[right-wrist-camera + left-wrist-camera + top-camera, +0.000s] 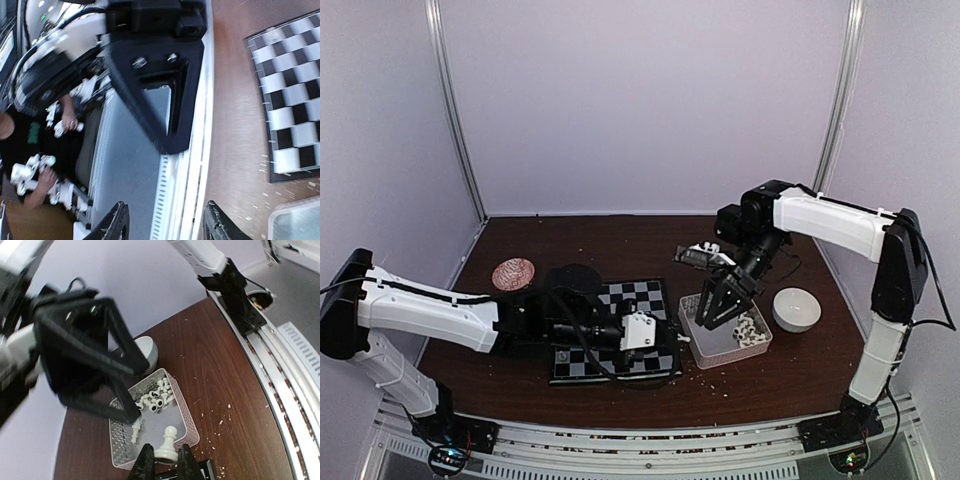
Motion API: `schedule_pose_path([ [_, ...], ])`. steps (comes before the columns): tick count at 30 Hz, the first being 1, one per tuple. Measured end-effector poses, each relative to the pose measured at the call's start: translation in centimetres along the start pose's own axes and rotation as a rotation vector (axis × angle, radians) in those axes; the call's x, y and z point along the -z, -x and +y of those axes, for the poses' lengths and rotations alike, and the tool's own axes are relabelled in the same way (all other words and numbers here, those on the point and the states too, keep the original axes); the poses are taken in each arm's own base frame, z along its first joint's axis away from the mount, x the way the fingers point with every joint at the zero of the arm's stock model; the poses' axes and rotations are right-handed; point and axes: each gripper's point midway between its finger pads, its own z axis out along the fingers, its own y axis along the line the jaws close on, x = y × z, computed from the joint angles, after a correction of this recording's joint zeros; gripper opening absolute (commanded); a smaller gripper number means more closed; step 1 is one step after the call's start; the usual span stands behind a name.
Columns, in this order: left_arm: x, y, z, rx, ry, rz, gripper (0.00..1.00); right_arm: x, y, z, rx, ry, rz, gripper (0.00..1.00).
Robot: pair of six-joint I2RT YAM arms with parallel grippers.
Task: Set up the chess pieces on the board
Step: Place the chess piece on the chessboard.
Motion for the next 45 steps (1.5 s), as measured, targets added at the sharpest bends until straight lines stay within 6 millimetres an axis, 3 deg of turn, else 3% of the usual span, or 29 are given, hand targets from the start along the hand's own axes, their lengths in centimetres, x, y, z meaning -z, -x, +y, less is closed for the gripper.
schedule_pose_path([
  [6,3.8,-6.3,4.6,0.401,0.192,-0.065,0.06,7.8,2.3,-1.3,0.076,-0.324,-0.199,0.45],
  [10,5.5,-8.6,7.4,0.672,0.299,-0.209,0.06,10.9,3.8,-0.3,0.226,-0.635,-0.306,0.47],
  [13,5.3,-9.4,8.9,0.834,0.325,-0.339,0.06,13.1,7.4,1.2,0.307,-0.726,-0.426,0.47],
  [15,4.7,-9.9,9.5,0.928,0.318,-0.400,0.06,13.9,9.8,1.0,0.329,-0.742,-0.498,0.47],
  [17,4.7,-9.7,10.1,0.974,0.316,-0.443,0.07,13.7,11.4,-0.3,0.313,-0.735,-0.522,0.47],
  [20,5.2,-7.4,11.8,0.989,0.303,-0.553,0.07,11.9,13.0,-2.5,0.281,-0.700,-0.504,0.47],
  [26,6.4,-3.6,14.0,0.960,0.271,-0.701,0.07,8.5,13.1,-5.2,0.196,-0.637,-0.454,0.46],
  [40,6.0,-3.7,13.6,0.991,0.235,-0.704,0.07,7.9,14.7,-3.1,0.199,-0.502,-0.502,0.42],
  [45,6.0,-3.7,13.6,0.991,0.231,-0.704,0.07,6.6,14.9,-2.5,0.201,-0.436,-0.483,0.39],
])
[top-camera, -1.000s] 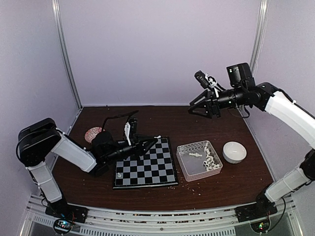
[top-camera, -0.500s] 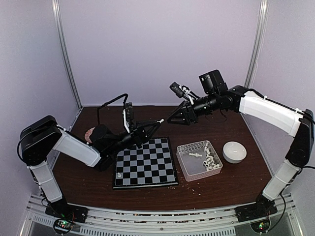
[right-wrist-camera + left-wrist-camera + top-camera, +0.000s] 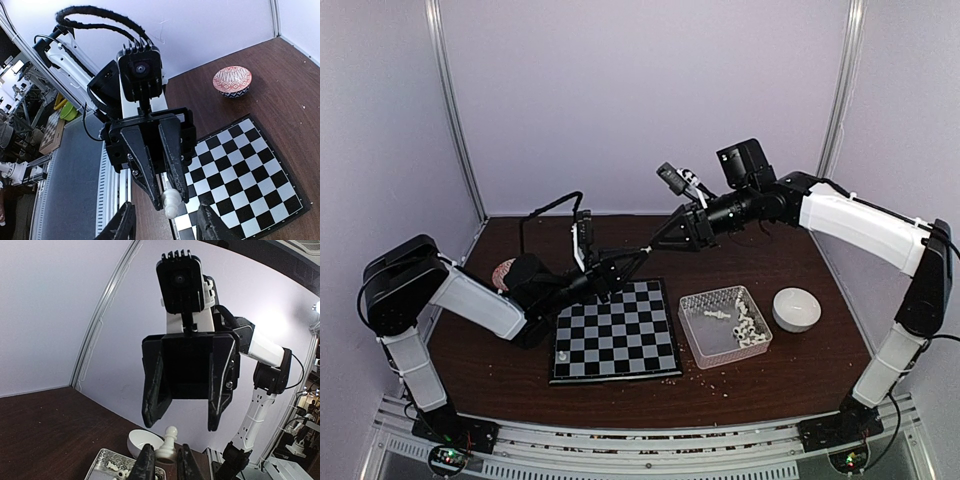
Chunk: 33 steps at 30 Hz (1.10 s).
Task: Set up the chess pieces on the board
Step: Place the chess piece on the chessboard.
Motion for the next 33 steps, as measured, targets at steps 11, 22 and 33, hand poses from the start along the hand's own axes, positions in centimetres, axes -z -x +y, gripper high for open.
schedule_pose_path([
  [11,0.0,-0.1,-0.1,0.002,-0.007,0.005,0.07,-1.0,-0.8,-0.3,-0.041,0.017,0.035,0.26],
  [22,0.0,0.0,-0.2,0.002,-0.012,0.003,0.13,-1.1,-1.1,-0.1,-0.050,0.040,0.042,0.00],
  [33,1.2,-0.3,0.5,0.016,0.047,-0.007,0.98,-0.6,-0.9,-0.7,-0.013,-0.026,0.066,0.00],
])
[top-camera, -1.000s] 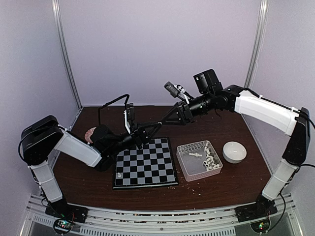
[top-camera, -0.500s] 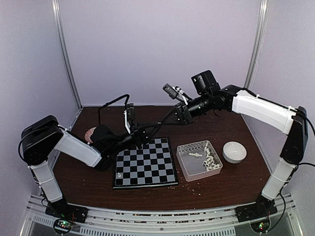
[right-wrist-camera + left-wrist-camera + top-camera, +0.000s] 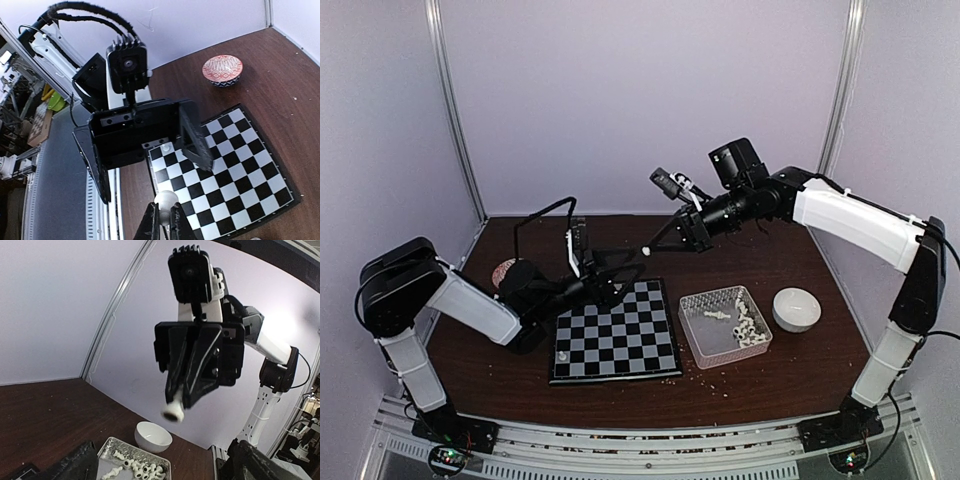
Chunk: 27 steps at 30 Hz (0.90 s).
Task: Set up the chess pieces on the board
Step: Place the chess piece on the chessboard.
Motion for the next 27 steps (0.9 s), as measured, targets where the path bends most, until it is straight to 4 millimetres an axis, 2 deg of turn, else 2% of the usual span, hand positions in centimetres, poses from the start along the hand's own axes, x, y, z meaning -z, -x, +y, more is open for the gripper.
schedule_pose_path([
  [4,3.3,-0.4,0.4,-0.009,0.077,0.017,0.98,0.8,0.2,-1.4,0.082,-0.121,0.033,0.00],
  [6,5.1,0.4,0.6,-0.022,0.117,0.001,0.98,0.8,-0.8,-2.2,0.116,-0.184,0.082,0.00],
  [9,7.8,2.6,1.7,-0.040,0.227,-0.028,0.98,0.7,-3.2,-3.3,0.165,-0.269,0.192,0.00],
  [12,8.4,5.2,2.9,-0.098,0.363,-0.011,0.98,-0.3,-6.0,-3.2,0.210,-0.290,0.297,0.00],
  [14,7.8,7.3,3.3,-0.157,0.446,0.017,0.98,-1.2,-8.1,-2.8,0.236,-0.287,0.369,0.00],
  [16,7.7,9.7,3.6,-0.228,0.535,0.032,0.98,-2.1,-9.9,-2.3,0.258,-0.278,0.436,0.00],
  [18,8.5,11.7,3.7,-0.295,0.623,0.037,0.98,-3.3,-11.2,-1.8,0.288,-0.264,0.490,0.00],
  [21,11.7,13.5,4.5,-0.362,0.789,0.054,0.98,-5.4,-12.3,-1.1,0.323,-0.241,0.556,0.00],
  [27,17.5,15.4,5.9,-0.403,1.045,0.085,0.98,-12.5,-11.6,0.2,0.409,-0.190,0.612,0.00],
])
